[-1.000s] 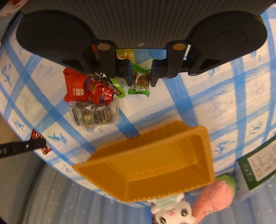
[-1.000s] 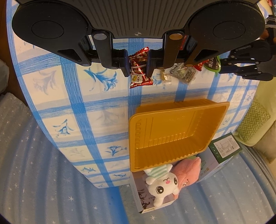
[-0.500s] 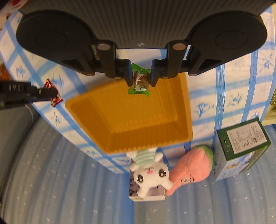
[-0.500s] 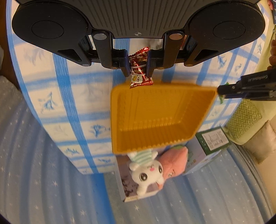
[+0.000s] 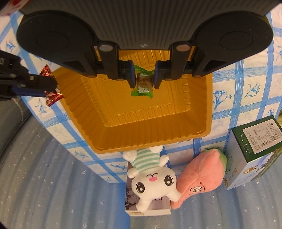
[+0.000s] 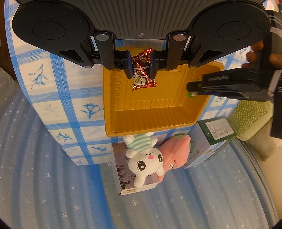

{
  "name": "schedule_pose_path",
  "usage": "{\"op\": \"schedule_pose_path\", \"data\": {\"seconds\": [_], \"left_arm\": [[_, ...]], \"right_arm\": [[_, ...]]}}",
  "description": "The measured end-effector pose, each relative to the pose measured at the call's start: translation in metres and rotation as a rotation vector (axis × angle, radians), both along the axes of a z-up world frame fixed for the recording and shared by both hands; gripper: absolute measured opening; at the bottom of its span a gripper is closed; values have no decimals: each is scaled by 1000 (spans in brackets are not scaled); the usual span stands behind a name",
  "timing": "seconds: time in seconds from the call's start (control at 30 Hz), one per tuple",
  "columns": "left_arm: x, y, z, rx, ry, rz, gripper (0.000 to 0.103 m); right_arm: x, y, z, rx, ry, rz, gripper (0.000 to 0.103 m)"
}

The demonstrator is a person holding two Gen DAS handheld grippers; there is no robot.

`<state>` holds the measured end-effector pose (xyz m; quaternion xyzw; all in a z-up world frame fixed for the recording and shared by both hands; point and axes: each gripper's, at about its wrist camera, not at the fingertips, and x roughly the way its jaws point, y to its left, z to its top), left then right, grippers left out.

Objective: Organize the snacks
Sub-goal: 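Carry both candies over the orange tray and open the left gripper, then lower the red-and-white candy into the tray and open the right gripper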

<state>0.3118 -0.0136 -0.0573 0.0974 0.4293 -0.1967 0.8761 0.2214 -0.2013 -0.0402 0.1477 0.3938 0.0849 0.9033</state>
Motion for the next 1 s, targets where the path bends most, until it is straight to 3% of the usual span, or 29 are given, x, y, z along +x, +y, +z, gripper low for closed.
{"op": "schedule_pose_path", "data": {"seconds": [0.3, 0.6, 1.0], "left_arm": [[15, -5, -11, 10, 28, 26, 19], [9, 25, 2, -16, 20, 87, 19], [4, 47, 5, -17, 27, 146, 19]], "right_arm": [[5, 0, -5, -8, 12, -1, 20], [12, 1, -3, -1, 3, 21, 20], [59, 23, -23, 28, 42, 109, 20]]}}
